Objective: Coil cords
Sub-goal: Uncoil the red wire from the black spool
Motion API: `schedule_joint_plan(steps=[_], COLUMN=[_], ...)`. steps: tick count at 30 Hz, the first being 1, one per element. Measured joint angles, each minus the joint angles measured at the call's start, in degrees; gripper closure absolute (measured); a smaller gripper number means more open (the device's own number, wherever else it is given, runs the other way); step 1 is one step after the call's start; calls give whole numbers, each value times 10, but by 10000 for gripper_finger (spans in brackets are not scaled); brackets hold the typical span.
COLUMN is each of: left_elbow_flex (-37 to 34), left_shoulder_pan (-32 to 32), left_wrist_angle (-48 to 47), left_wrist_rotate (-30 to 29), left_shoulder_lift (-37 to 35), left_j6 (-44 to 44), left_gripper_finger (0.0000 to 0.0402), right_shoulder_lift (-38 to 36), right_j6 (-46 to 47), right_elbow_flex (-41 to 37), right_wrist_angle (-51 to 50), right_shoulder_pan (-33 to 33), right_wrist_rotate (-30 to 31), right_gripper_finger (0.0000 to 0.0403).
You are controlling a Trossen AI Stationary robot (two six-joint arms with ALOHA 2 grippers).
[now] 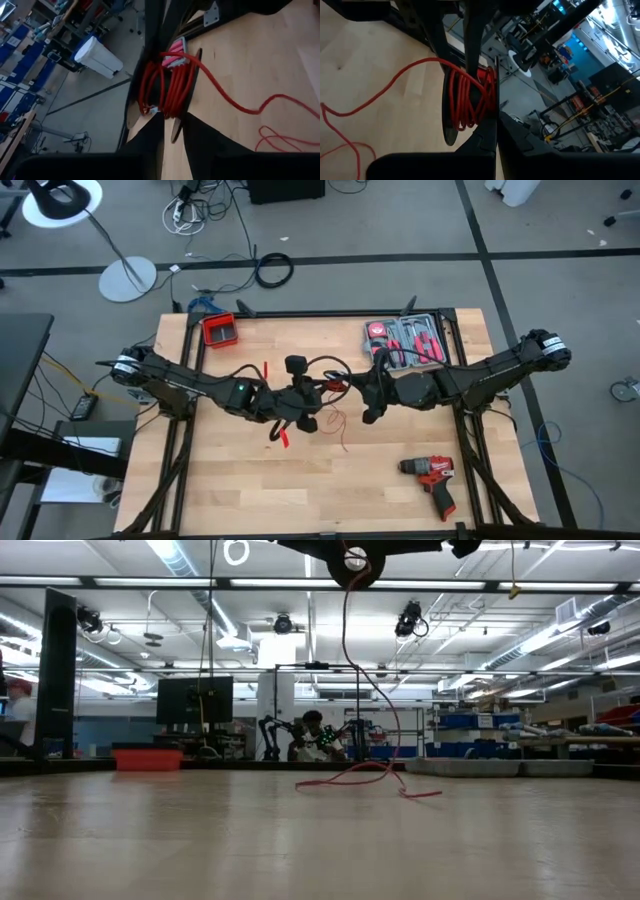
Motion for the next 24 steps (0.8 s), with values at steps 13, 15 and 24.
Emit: schedule_joint_plan(steps=[13,15,24], left_elbow_flex=[0,0,0], left_shoulder_pan=[8,8,8], left_wrist_angle=[-11,-18,-78], left_wrist_rotate=[-1,-7,-71], left_shoulder_lift=[0,0,0], left_j6=[-32,-33,-39], left_gripper_finger=[400,400,401], right_shoulder_lift=[0,0,-2], right_j6=[10,10,14], right_elbow_flex=[0,0,0], right_wrist_angle=[3,3,-8], right_shoulder_pan=[0,5,34], right_wrist_rotate=[-4,11,74], right_gripper_finger=[339,326,310])
